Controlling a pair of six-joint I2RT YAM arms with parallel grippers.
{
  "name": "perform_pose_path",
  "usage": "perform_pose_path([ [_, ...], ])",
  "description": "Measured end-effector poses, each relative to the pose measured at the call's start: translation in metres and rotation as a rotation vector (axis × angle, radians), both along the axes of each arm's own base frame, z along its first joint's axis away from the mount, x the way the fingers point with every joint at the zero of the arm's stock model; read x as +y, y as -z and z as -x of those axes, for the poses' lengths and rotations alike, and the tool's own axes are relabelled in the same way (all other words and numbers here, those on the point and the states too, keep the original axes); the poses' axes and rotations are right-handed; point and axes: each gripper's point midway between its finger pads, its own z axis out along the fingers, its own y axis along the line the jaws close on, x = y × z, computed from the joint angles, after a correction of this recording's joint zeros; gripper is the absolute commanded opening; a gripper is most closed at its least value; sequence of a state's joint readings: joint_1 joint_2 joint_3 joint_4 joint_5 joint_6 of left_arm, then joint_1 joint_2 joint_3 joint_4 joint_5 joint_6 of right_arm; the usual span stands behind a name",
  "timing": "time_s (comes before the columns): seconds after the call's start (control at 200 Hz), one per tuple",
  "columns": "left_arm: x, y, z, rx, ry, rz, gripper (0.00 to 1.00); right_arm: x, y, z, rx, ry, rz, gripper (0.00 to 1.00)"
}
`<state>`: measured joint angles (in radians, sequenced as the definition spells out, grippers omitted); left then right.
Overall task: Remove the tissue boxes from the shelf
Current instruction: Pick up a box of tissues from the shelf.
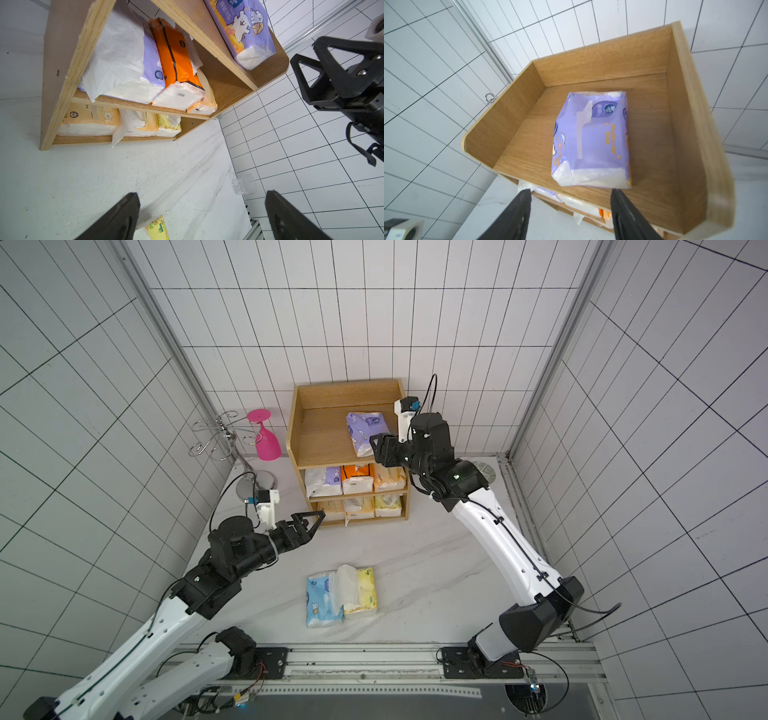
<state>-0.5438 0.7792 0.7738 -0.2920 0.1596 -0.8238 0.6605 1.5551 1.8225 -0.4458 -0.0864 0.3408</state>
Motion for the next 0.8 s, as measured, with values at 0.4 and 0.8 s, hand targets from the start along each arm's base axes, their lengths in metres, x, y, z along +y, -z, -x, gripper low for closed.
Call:
perform_pose_path([
  [0.4,0.000,-0.006,0.005,-0.022,0.003,0.006,0.98,0.024,0.056,-0.040,0.082,0.020,0.117,0.65],
  [0.8,0.002,-0.007,0.005,-0.028,-0.004,0.005,0.98,0.038,0.016,0.000,0.027,-0.081,0.042,0.65],
])
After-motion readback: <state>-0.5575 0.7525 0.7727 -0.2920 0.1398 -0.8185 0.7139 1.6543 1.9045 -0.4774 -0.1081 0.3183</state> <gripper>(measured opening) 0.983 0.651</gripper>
